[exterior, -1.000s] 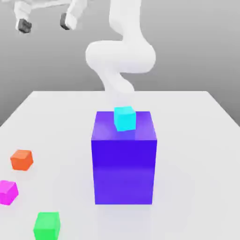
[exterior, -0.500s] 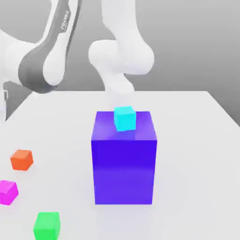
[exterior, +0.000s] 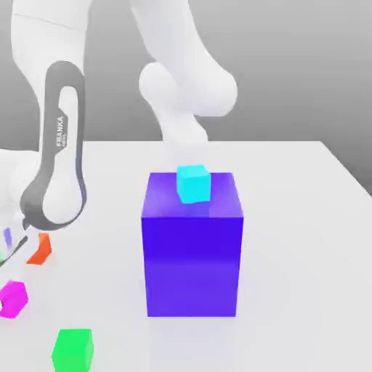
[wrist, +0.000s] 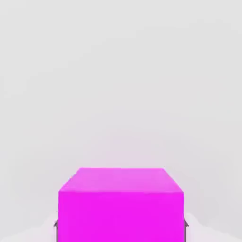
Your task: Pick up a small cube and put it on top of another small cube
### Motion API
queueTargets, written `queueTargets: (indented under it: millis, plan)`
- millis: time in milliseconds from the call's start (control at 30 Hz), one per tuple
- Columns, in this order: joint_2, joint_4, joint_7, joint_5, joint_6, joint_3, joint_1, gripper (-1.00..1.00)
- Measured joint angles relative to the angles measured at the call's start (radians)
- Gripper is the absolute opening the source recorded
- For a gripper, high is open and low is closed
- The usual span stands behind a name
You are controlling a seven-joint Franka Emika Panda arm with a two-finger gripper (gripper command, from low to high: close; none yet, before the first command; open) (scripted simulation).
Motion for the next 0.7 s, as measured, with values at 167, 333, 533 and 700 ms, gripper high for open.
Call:
queueTargets:
  millis: [167, 333, 533, 700]
  plan:
    - [-0.153, -0.031, 0.029, -0.044, -0.121, -0.024, 0.024, -1.0]
    - [-0.218, -0.002, -0.009, -0.111, -0.213, 0.066, 0.129, -1.0]
    - [-0.181, 0.03, -0.05, -0.158, -0.208, 0.148, 0.217, -1.0]
    - [-0.117, 0.034, -0.044, -0.169, -0.149, 0.144, 0.225, 1.0]
